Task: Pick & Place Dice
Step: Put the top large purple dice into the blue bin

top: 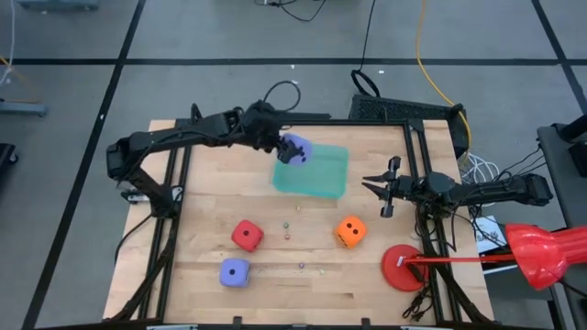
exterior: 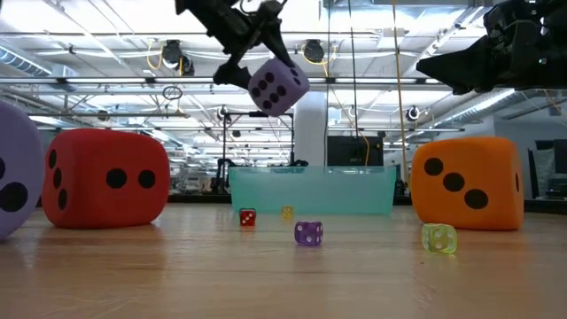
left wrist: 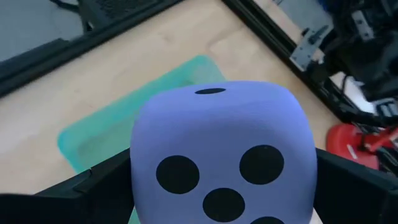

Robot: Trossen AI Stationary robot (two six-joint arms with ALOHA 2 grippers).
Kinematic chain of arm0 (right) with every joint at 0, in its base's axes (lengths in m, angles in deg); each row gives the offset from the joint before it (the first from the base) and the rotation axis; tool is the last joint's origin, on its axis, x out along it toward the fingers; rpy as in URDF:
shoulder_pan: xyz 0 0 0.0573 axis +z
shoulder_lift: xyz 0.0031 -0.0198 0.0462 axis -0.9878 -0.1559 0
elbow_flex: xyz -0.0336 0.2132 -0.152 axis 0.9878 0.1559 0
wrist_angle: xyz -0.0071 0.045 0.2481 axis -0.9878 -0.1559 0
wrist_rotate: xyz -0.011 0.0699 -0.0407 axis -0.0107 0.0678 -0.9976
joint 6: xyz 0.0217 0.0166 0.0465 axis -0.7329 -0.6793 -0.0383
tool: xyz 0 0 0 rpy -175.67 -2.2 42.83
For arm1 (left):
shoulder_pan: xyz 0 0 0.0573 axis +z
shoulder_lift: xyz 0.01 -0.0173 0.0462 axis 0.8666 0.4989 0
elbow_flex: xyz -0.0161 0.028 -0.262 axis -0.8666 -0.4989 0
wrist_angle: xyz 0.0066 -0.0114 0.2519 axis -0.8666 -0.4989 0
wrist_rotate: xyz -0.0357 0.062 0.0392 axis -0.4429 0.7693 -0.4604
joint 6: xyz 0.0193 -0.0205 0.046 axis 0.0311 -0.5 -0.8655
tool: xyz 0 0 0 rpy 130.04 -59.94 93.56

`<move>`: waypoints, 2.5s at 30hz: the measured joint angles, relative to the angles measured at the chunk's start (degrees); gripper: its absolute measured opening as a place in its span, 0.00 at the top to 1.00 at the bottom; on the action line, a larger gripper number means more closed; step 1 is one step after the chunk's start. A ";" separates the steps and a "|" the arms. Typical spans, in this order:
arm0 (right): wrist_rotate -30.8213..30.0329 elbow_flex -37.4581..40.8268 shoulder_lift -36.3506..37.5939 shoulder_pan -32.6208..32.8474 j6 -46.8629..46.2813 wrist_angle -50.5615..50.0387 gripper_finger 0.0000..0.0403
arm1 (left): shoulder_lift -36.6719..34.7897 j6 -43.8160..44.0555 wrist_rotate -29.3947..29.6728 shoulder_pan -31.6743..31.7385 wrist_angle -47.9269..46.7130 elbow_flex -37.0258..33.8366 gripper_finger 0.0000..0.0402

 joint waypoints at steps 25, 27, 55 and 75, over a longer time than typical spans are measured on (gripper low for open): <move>0.00 0.00 -0.02 -0.02 0.00 -0.49 0.85 | 19.62 -36.72 6.74 -3.64 -8.42 10.57 0.01; 0.00 0.00 -0.02 -0.01 0.00 -0.46 0.85 | 19.74 -38.16 7.28 -4.12 -9.59 10.57 0.01; -0.01 0.00 -0.45 -0.02 -0.32 -1.42 0.85 | 20.27 -30.51 2.54 -2.86 -13.34 10.53 0.00; 7.44 -11.10 -25.32 -10.10 9.64 3.57 0.99 | 20.27 -43.33 10.67 -6.89 -12.19 10.53 0.01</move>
